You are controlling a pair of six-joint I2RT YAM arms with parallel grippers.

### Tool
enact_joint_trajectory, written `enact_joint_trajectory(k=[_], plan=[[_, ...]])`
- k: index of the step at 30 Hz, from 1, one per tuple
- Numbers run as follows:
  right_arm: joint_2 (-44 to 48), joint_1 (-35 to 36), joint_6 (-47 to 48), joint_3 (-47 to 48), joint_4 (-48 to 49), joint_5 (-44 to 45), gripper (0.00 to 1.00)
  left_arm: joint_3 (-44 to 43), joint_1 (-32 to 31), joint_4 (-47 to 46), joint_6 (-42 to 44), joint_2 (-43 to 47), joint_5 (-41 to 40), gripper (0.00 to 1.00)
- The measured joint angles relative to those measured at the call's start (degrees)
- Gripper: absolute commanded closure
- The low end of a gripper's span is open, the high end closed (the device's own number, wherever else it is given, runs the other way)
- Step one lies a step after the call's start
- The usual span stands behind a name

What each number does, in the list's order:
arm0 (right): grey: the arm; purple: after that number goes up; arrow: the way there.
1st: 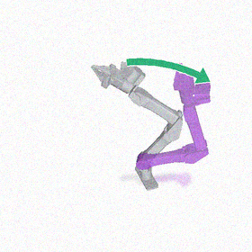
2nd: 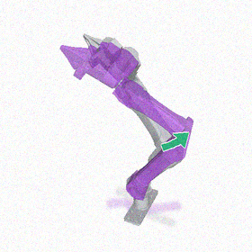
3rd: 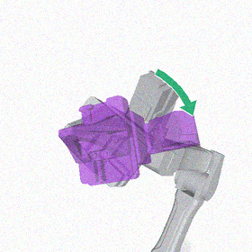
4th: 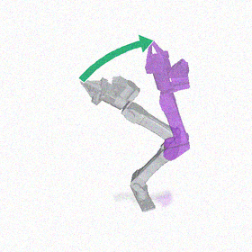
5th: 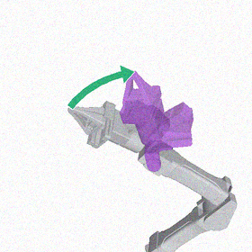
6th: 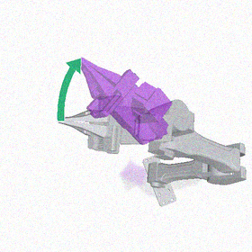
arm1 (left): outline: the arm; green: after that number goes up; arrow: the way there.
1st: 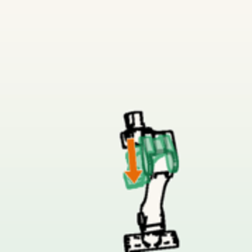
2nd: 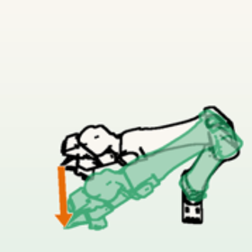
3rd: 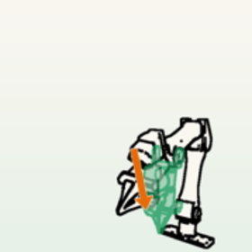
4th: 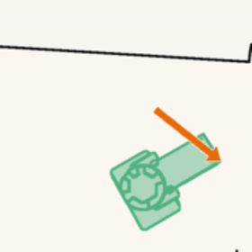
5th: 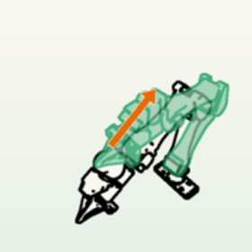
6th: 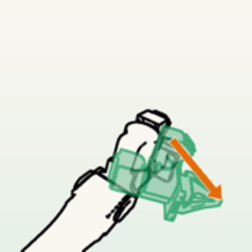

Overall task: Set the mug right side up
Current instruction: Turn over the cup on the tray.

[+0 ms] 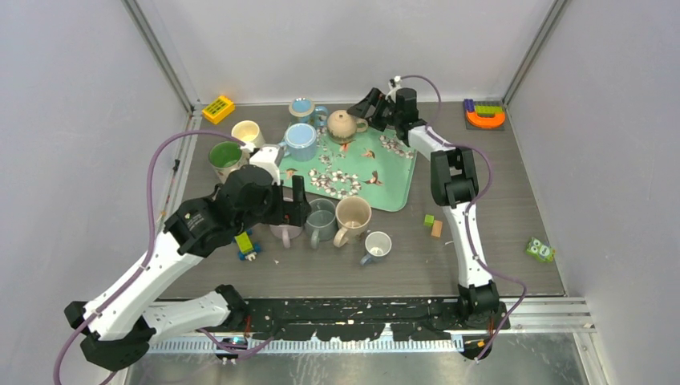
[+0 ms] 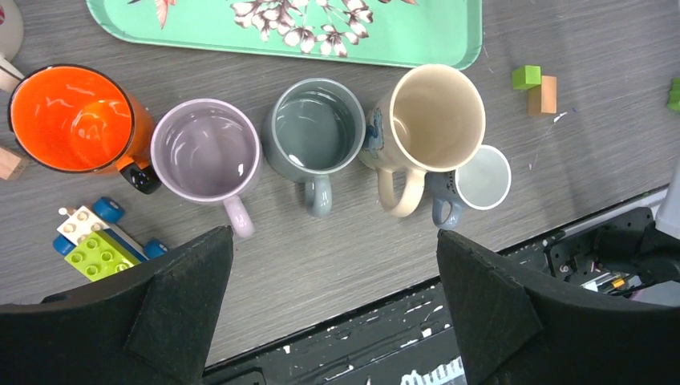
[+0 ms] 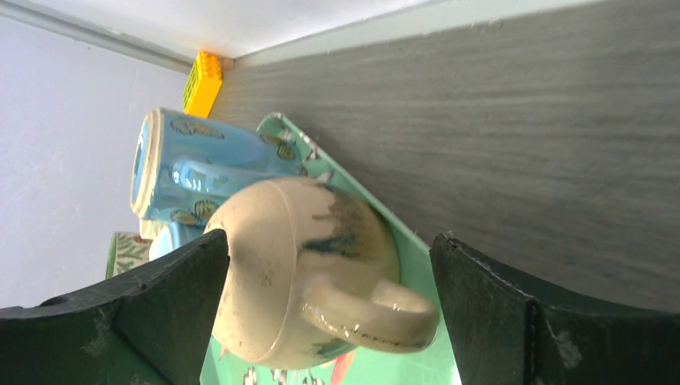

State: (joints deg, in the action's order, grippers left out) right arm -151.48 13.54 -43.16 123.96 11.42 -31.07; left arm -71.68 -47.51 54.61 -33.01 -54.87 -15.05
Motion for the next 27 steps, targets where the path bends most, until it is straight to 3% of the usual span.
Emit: enact_joint_trajectory(k=[16, 21, 27], plan=[[14.1, 5.4, 4.8, -19.7, -1.4, -1.6, 0.00, 0.2, 0.0, 1.8, -2.2, 3.5, -1.5, 0.00], [17.9, 8.5, 14.4, -19.8, -10.8, 3.7, 0.03, 0.4, 0.0, 1.8, -2.3, 4.0, -1.5, 0.00], [18.1, 12.6, 26.1, -14.4, -23.8, 14.0, 0.16, 1.4, 0.0, 1.7, -2.3, 4.0, -1.5, 0.00]])
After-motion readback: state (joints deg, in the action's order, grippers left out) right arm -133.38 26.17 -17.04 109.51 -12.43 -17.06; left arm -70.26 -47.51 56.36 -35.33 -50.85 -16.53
